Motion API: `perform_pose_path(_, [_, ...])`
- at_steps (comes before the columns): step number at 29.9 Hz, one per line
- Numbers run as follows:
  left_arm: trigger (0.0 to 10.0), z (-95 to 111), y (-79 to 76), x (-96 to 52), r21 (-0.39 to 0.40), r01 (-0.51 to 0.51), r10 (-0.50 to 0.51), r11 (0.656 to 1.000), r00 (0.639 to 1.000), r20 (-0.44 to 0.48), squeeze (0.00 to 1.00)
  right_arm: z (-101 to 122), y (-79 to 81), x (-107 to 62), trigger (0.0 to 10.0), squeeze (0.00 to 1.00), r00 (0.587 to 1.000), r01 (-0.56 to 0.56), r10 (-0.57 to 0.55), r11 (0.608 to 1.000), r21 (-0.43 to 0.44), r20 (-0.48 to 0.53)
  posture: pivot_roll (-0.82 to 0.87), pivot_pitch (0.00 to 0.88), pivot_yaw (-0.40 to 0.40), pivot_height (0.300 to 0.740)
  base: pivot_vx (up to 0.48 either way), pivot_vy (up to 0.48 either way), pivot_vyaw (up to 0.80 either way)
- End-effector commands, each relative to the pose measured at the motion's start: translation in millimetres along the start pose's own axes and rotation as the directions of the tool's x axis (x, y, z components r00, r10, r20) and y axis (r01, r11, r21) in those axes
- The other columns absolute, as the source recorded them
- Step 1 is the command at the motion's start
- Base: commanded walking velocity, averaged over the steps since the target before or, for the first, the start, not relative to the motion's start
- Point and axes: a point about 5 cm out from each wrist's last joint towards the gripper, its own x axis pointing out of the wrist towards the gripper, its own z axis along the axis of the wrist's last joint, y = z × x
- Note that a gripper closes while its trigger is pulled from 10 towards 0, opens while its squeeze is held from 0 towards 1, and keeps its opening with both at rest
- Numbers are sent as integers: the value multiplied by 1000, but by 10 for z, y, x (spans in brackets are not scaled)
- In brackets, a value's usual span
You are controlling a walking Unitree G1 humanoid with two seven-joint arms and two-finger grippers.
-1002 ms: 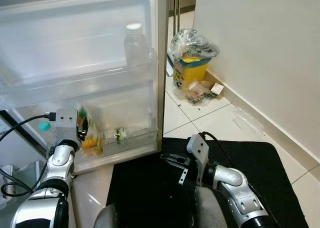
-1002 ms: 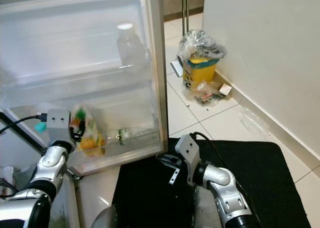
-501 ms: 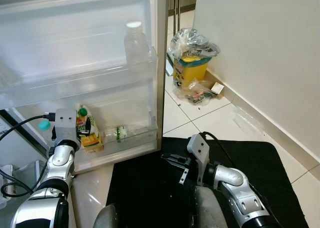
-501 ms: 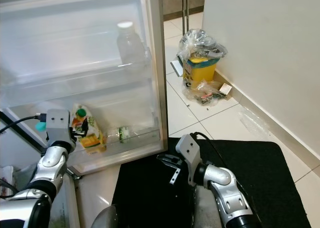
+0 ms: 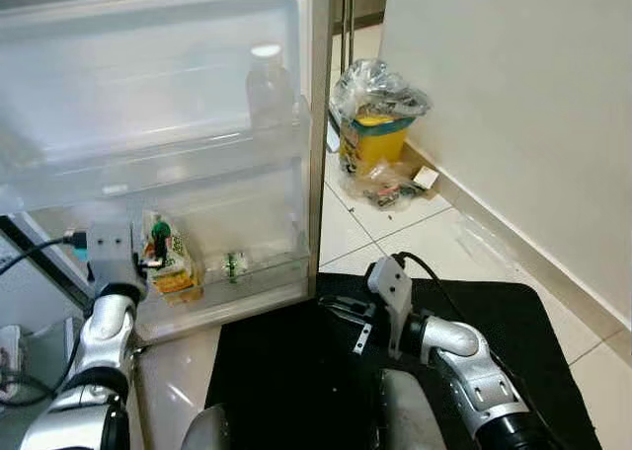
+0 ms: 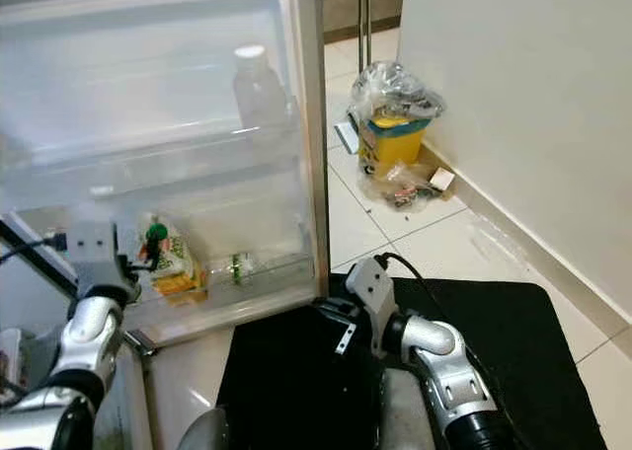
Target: Restocking fridge
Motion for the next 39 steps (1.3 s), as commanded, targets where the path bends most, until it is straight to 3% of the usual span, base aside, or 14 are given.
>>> perform_pose_path(1, [10000, 4, 149, -51, 8, -22, 22, 1000, 1000, 17, 0, -34, 11, 10, 10000, 0, 1000, -16, 16, 1000, -1, -12, -84, 153, 36, 481, 0, 0, 0])
perform_pose_path(5, [10000, -31, 208, -113, -12, -25, 26, 1000, 999, 22, 0, -35, -11, 17, 10000, 0, 1000, -13, 13, 1000, -4, -14, -82, 148, 36, 481, 0, 0, 0])
perform_pose_path(12, [10000, -208, 409, -361, -19, -56, 56, 998, 998, -17, 0, -53, -60, 10, 10000, 0, 1000, 0, 0, 1000, -9, -21, -73, 123, 39, 481, 0, 0, 0])
perform_pose_path(20, [10000, -276, 428, -450, -26, -59, 58, 998, 998, -33, 0, -65, -88, 7, 10000, 0, 1000, 5, -6, 1000, -11, -22, -63, 114, 35, 481, 0, 0, 0])
perform_pose_path(25, [10000, -310, 342, -468, -25, 0, -1, 1000, 999, -41, 0, -64, -89, 19, 10000, 0, 1000, 4, -4, 1000, -14, -20, -64, 113, 38, 481, 0, 0, 0])
perform_pose_path(30, [10000, -562, 326, -694, -12, 62, -63, 998, 982, -177, 0, -75, -107, 23, 10000, 0, 1000, 15, -15, 1000, -17, -24, -67, 111, 45, 481, 0, 0, 0])
perform_pose_path(33, [10000, -677, 336, -814, -12, 63, -64, 998, 969, -240, 0, -80, -117, 21, 10000, 0, 999, 22, -23, 1000, -20, -28, -68, 111, 45, 481, 0, 0, 0])
perform_pose_path(35, [10000, -809, 337, -972, -4, 64, -62, 998, 949, -311, 0, -105, -140, 25, 10000, 0, 997, 45, -46, 999, -26, -55, -68, 107, 44, 481, 0, 0, 0])
perform_pose_path(39, [10000, -921, 342, -1111, -3, 49, -47, 999, 926, -374, 0, -124, -155, 30, 10000, 0, 996, 55, -56, 998, -16, -69, -69, 100, 37, 481, 0, 0, 0])
